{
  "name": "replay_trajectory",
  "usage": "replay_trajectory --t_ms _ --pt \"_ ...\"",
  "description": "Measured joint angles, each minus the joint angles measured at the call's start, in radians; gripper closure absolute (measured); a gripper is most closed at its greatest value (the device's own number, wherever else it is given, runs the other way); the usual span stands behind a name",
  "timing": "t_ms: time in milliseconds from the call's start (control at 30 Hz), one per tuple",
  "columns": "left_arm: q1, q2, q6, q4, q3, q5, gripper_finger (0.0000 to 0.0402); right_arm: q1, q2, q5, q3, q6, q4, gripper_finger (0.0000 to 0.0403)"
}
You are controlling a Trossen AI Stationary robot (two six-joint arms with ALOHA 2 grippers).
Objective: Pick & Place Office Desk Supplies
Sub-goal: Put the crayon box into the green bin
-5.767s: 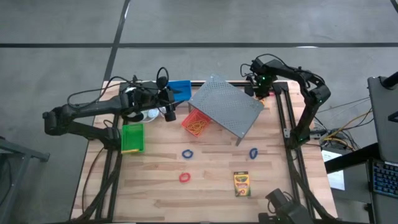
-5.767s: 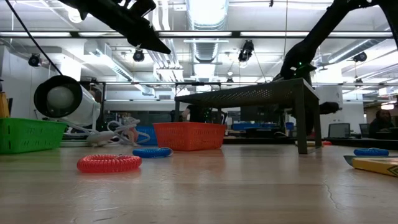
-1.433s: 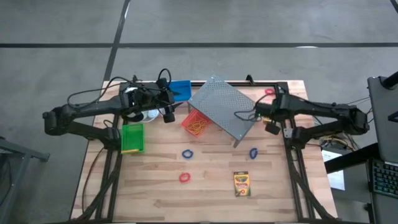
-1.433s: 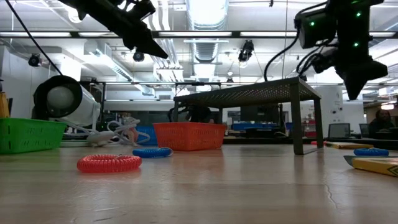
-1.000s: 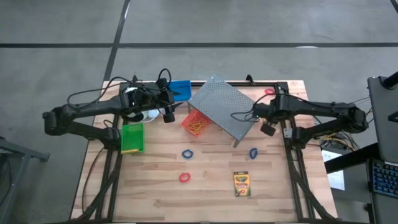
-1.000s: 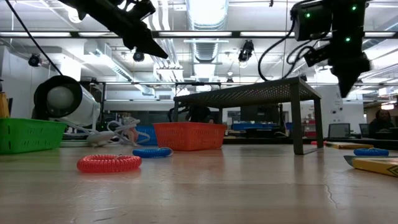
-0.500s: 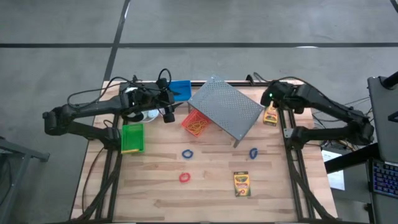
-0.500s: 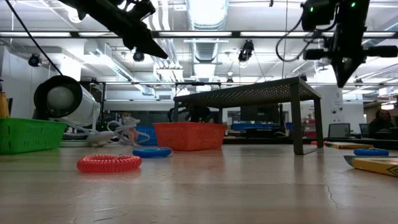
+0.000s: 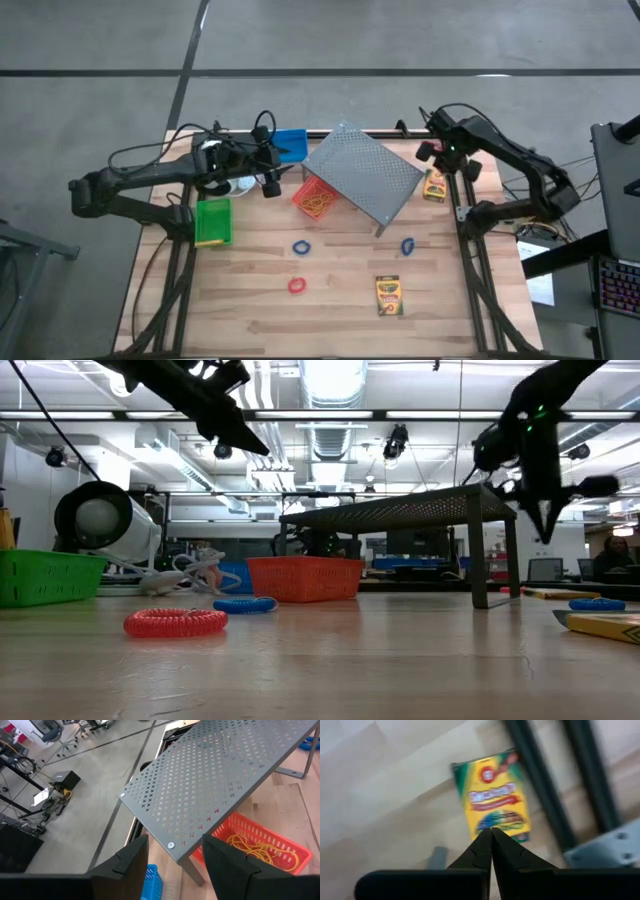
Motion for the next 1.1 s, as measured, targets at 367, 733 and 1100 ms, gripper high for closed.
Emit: replay_trajectory --t_ms 367,733,1100 --pt "0.0 0.0 -0.002 -0.013 0.0 0.0 0.0213 -0.092 0.297 -0.099 -0.001 -0.048 0.047 0.0394" --pt "0.0 0.0 0.001 -0.012 0.0 0.0 0.0213 -0.132 0.403 -0.107 0.003 -0.081 0.109 0.0394" --pt "-0.001 0.0 -0.013 -0.021 0.0 0.0 0.0213 -0.072 0.396 -0.186 -0.065 -0.005 0.035 0.0394"
